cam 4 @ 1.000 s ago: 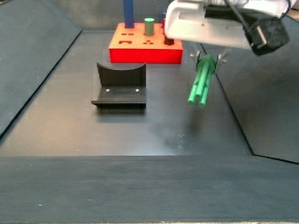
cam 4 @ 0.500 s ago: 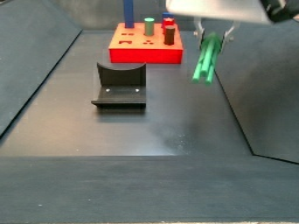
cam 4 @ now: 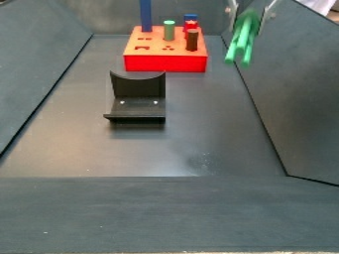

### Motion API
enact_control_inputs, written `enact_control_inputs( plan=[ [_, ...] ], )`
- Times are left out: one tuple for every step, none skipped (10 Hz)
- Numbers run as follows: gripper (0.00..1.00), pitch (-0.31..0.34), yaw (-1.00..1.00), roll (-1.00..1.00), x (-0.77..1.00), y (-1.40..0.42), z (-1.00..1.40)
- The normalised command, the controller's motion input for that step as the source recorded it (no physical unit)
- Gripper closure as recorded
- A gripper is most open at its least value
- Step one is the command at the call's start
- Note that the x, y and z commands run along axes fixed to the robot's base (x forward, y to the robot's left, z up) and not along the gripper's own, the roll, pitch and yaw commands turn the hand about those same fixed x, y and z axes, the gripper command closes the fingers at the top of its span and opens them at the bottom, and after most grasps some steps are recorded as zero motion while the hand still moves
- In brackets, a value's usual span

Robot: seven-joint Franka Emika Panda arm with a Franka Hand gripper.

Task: Pick up the 3 prong object. Move up. Place the 3 prong object on the fixture. Regrasp the 3 prong object. Move to above the board. Insert the 3 prong object.
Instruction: Place the 3 prong object on the fixture.

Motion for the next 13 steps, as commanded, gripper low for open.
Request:
enact_control_inputs(
  plan=[
    [1.0,-0.091,1.0,-0.08,1.0,-0.27,-0.03],
    [1.0,-0.085,1.0,-0.09,1.0,-0.26,-0.04],
    [1.0,-0.087,1.0,-0.12,1.0,-0.25,-0.04],
    [1.0,-0.046,0.66,-0.14,1.0,-0.22,-0.04],
    [1.0,-0.021,0.42,-0.14,1.0,-0.21,-0.04],
    [1.0,-0.005,0.26,-0.13,1.0,-0.2,-0.04],
    [1.0,0.012,0.12,-0.1,1.0,-0.18,-0.05],
    [1.0,0.019,0.07,-0.09,1.0,-0.17,-0.05],
    [1.0,0.028,0.04,-0.08,1.0,-0.15,-0.04],
    [1.0,0.036,0.03,-0.07,1.0,-0.14,-0.04],
    [1.0,0.046,0.03,-0.05,1.0,-0.13,-0.04],
    [1.0,0.057,0.03,-0.04,1.0,-0.12,-0.04],
    [1.0,0.064,0.03,-0.04,1.0,-0.11,-0.04]
  ],
)
